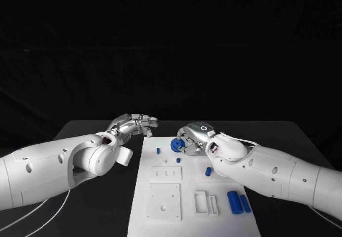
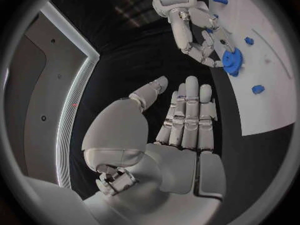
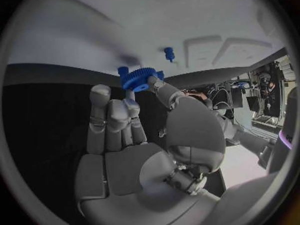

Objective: Assemble the parts on the task board

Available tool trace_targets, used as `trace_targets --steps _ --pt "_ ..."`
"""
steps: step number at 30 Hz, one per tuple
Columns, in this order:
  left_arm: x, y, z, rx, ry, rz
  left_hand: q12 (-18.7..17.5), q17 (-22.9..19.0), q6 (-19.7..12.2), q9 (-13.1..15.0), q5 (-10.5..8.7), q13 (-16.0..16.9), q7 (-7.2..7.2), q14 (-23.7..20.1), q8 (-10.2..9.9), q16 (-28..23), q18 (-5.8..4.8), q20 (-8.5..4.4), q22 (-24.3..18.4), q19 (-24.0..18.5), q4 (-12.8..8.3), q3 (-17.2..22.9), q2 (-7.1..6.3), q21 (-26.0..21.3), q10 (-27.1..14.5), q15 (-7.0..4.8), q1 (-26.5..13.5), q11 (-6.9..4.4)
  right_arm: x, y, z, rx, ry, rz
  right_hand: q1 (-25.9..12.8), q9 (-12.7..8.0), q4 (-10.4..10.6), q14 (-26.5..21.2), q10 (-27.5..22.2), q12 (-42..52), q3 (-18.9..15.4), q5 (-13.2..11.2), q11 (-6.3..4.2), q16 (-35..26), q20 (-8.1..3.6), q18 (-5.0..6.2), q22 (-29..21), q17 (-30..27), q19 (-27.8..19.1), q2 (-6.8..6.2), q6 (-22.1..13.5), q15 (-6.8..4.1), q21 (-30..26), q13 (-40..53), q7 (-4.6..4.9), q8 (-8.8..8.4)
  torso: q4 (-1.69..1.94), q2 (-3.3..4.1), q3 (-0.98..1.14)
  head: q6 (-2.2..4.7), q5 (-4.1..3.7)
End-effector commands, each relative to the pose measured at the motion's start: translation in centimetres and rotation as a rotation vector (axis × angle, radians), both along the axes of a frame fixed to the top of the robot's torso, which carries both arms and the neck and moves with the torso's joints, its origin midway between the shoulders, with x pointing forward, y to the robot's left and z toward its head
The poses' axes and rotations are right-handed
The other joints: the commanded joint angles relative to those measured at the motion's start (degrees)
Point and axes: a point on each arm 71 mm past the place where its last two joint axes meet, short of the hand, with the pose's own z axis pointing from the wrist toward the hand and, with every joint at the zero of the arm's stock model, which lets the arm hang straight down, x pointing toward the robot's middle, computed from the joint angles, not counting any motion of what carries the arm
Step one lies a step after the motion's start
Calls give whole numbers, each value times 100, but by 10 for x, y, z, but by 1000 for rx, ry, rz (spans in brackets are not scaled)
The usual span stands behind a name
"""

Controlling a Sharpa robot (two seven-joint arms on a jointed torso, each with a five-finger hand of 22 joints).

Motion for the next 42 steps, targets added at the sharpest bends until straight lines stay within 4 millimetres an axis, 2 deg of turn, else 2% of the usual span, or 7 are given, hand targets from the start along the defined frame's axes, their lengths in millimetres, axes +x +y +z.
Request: trace_targets --steps 1,10,17,23,29,40,42 --pt "0 -2 2 -5 -11 -18 -23 -6 -38 8 -3 4 7 -44 -40 21 141 -10 83 -10 17 14 7 29 -11 -8 -16 12 0 2 -4 -28 10 -4 5 86 26 5 14 3 1 17 -16 -18 -17 243 75 5 7 -42 220 -28 -1 -10 193 40 -4 -5 3 -16 12" --pt "1 -2 1 -4 -11 -16 -23 -10 -39 9 -6 4 8 -47 -41 21 140 -8 82 -12 19 12 4 29 -12 -7 -21 13 0 5 -11 -40 28 -6 3 88 36 5 11 1 -1 18 -14 -22 -15 243 74 7 6 -46 216 -27 -3 -11 195 36 -23 -5 5 -28 30" --pt "1 -3 1 -4 -11 -18 -24 -12 -40 10 -7 4 8 -49 -41 22 139 -7 82 -13 20 11 5 30 -13 -7 -23 14 4 5 -15 -56 40 -19 4 89 42 5 8 -1 -2 19 -13 -25 -13 243 74 8 5 -46 210 -26 -5 -12 196 32 -19 -9 13 -39 27" --pt "2 -3 1 -4 -11 -18 -24 -14 -40 10 -8 4 9 -50 -42 23 139 -7 81 -14 21 11 6 31 -13 -6 -25 14 6 5 -16 -59 41 -28 -1 82 66 5 -7 -4 -27 34 9 -42 -5 243 72 17 -4 -70 128 -6 -17 -15 220 -18 -13 -8 11 -36 19" --pt "2 -3 1 -4 -10 -19 -24 -15 -41 11 -9 4 9 -51 -42 24 139 -6 81 -15 23 10 7 31 -14 -6 -29 15 5 9 -16 -37 55 -13 -50 25 156 7 -36 -9 -55 88 84 -70 3 243 67 29 -17 -115 -122 64 -39 -18 300 -171 -21 -11 10 -58 22" --pt "2 -3 1 -4 -8 -20 -27 -20 -45 11 -11 4 11 -54 -44 26 138 -5 80 -18 25 6 4 32 -18 -4 -39 17 1 14 -15 -16 69 6 -81 -19 211 11 -63 -2 -109 101 138 -86 5 243 70 45 -23 -161 -243 117 -50 -18 355 -250 -22 -10 15 -59 30" --pt "2 -3 1 -4 -8 -20 -28 -22 -46 12 -14 3 12 -56 -45 27 137 -4 79 -19 28 2 2 33 -20 -3 -48 18 1 13 -14 -6 68 3 -113 -44 228 12 -77 0 -173 0 165 -92 4 243 71 53 -27 -184 -327 142 -55 -18 384 -299 -21 -8 14 -63 34"
